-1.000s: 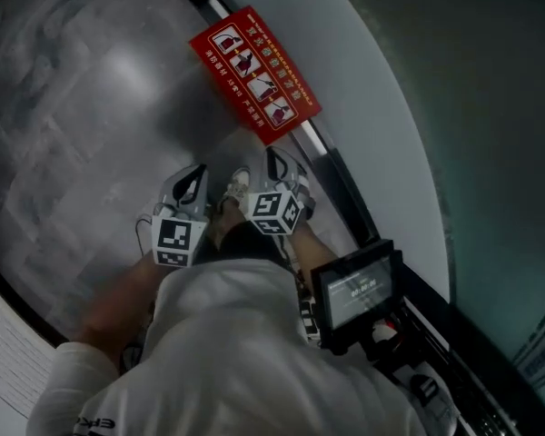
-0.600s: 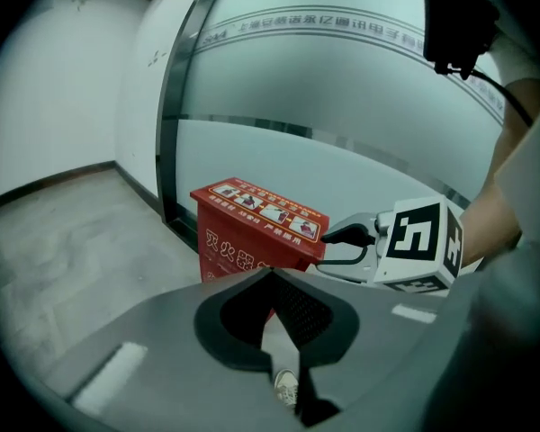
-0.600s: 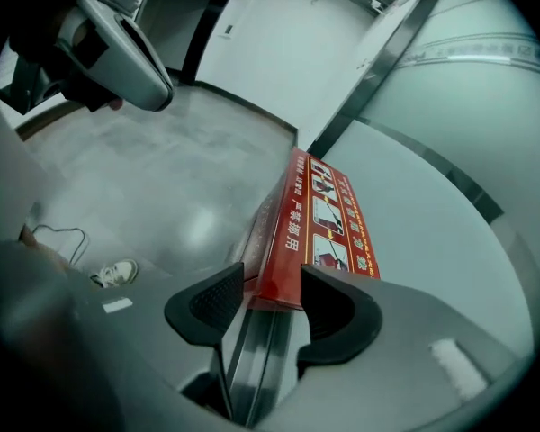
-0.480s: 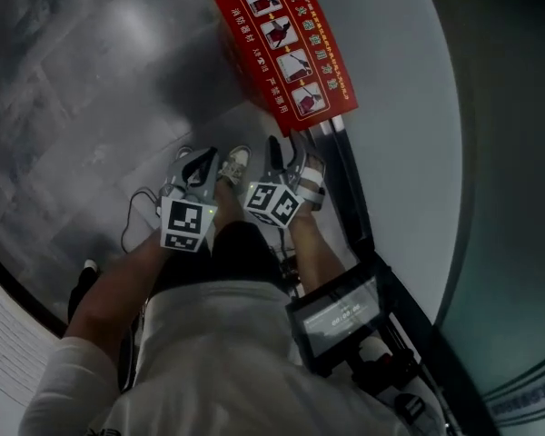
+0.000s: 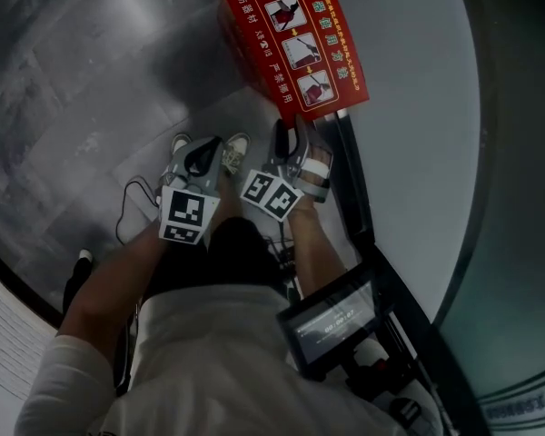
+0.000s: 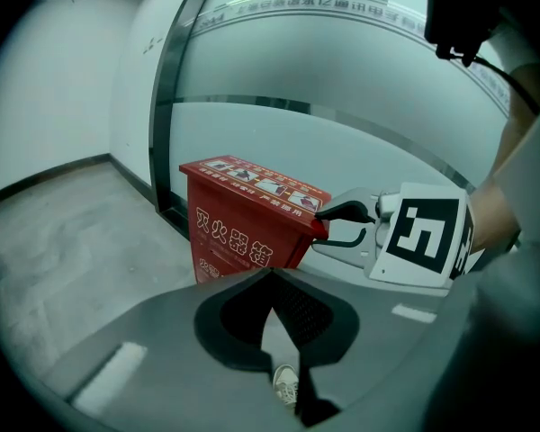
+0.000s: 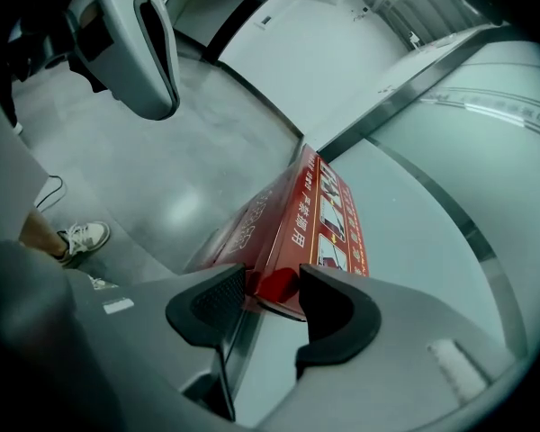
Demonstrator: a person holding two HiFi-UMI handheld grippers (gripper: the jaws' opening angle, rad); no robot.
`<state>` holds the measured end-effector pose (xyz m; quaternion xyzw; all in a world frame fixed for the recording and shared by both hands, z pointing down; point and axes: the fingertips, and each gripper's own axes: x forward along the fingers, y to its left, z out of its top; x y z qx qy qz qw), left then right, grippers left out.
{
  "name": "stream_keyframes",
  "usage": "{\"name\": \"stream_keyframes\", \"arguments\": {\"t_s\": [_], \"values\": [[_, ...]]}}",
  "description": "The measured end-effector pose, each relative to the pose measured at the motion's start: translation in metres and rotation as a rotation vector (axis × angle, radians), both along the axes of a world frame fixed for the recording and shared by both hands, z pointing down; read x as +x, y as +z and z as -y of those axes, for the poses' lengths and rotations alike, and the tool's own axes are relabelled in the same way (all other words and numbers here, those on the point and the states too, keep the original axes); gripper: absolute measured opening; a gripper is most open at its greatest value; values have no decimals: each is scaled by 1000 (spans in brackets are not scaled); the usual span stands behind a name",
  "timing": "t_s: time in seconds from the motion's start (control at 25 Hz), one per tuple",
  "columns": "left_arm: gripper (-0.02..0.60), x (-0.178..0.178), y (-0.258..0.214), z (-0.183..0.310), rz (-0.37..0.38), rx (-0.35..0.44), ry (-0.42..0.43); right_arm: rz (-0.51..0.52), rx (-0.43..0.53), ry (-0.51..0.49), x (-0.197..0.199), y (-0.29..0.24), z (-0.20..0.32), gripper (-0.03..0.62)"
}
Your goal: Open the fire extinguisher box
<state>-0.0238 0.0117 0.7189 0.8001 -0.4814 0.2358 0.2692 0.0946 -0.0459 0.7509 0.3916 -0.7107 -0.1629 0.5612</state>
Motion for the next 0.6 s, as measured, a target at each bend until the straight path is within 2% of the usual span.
{"name": "stream_keyframes", "arguments": {"t_s": [0.6], "values": [[2, -14, -26, 17, 13, 47, -5, 56, -32, -3, -3, -29, -8, 149]]}}
